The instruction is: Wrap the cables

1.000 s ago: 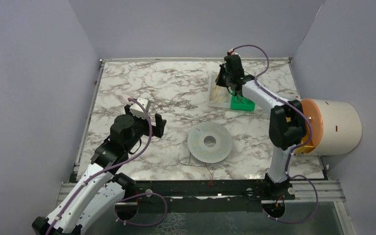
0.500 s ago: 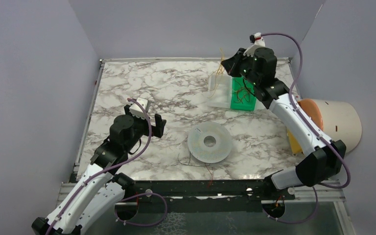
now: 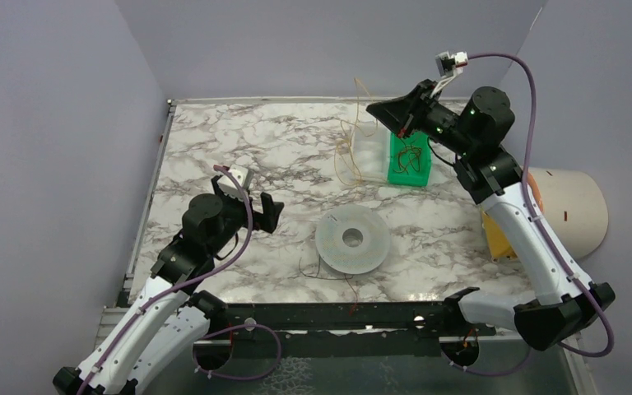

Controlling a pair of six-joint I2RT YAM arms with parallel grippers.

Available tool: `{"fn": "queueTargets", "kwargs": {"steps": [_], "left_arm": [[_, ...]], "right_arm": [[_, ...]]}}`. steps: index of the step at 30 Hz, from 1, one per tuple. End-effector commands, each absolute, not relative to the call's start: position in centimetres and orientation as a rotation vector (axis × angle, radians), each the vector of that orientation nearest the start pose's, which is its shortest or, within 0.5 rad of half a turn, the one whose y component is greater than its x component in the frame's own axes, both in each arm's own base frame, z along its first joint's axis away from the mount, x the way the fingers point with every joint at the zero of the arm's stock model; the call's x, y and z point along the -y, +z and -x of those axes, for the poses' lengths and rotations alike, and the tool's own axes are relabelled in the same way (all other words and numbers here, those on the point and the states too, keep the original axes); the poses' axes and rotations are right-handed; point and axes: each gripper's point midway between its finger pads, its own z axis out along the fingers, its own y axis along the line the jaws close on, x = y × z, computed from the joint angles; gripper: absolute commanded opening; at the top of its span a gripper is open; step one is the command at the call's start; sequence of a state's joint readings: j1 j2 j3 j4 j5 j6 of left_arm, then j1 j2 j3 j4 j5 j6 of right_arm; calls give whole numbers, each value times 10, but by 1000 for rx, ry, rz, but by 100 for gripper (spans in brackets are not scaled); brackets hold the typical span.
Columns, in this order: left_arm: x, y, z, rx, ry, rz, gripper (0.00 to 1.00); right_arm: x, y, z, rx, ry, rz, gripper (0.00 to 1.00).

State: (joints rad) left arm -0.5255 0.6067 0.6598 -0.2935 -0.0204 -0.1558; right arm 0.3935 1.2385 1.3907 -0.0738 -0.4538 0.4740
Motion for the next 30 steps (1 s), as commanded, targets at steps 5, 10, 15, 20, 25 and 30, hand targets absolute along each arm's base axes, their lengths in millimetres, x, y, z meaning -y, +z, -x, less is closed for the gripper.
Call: {"fn": "queueTargets", "kwargs": {"steps": [5,10,15,20,25,30], "left_arm": [[168,292,-225,-1687,-698,-315,99],[182,336,-211,-1591,-831,-359,99],[202,383,-189,-1463,-969,-492,99],[219,424,-165,-1321,-1096,-646,99],[236,456,-140,-1182,-1275,-763,99],[248,461,-127,-1105,-1393,-873,99]], "right_arm": [[-250,480,-251,-1364,1212,615,1],[-250,486,-220,-1278,1279,712,1],[-251,488,-189,-1210,1367,830,1],[-251,483,-164,-1165,1437,944,1],[-253,470,-146,-1165,1504,1034,1],[-262,459,-130,-1145,1598,1094,1]]}}
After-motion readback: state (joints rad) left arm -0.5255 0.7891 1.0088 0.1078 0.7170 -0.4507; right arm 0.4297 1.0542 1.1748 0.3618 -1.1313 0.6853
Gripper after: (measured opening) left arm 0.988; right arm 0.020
